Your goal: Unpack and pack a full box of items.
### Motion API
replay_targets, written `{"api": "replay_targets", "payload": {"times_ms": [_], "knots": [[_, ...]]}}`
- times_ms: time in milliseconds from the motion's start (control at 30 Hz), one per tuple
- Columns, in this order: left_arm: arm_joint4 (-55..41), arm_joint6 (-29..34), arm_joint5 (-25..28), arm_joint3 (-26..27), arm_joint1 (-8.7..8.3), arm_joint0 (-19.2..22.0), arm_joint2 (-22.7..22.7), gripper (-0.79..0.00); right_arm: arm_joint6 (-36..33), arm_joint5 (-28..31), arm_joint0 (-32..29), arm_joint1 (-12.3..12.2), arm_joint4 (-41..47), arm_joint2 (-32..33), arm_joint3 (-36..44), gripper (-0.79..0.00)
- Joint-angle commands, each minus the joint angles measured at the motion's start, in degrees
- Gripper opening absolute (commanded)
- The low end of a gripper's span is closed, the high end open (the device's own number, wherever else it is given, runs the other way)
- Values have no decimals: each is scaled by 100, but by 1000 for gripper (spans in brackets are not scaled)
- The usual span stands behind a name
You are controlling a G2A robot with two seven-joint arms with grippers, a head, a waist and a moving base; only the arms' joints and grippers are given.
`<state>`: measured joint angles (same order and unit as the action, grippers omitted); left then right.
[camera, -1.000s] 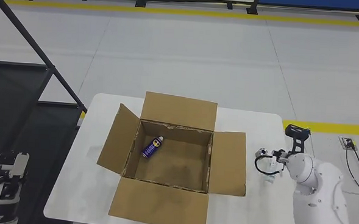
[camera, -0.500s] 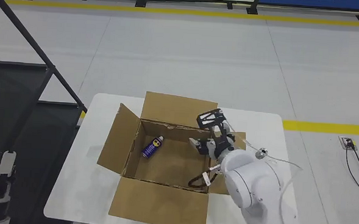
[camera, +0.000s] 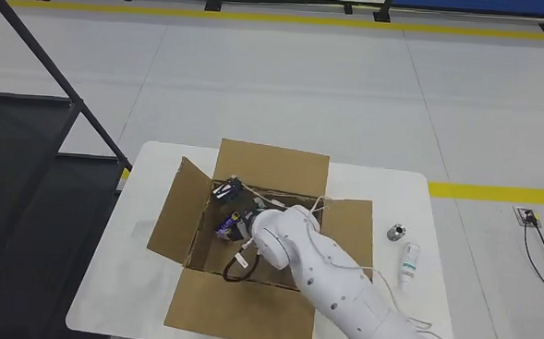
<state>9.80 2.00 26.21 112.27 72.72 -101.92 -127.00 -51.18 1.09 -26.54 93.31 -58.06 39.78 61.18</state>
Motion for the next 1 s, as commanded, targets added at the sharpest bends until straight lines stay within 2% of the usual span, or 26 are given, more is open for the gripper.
{"api": "replay_targets", "payload": {"times_ms": [0, 67, 467, 533, 733, 967], "knots": [[41, 39, 13, 0, 1, 2, 23, 0, 185, 213, 150, 100, 162, -109, -412, 0], [84, 73, 38, 10, 3, 4, 51, 0, 335, 450, 255, 172, 304, -157, -692, 0], [130, 82, 49, 29, 10, 0, 79, 0, 250, 459, 279, 177, 75, -228, -822, 0], [130, 82, 49, 29, 10, 0, 79, 0, 150, 988, 405, 212, 0, -352, -936, 0], [130, 82, 49, 29, 10, 0, 79, 0, 72, 2007, 952, 472, -79, -727, -1656, 0], [130, 82, 49, 29, 10, 0, 79, 0, 595, 3161, 1475, 901, -339, -1257, -2746, 0]]}}
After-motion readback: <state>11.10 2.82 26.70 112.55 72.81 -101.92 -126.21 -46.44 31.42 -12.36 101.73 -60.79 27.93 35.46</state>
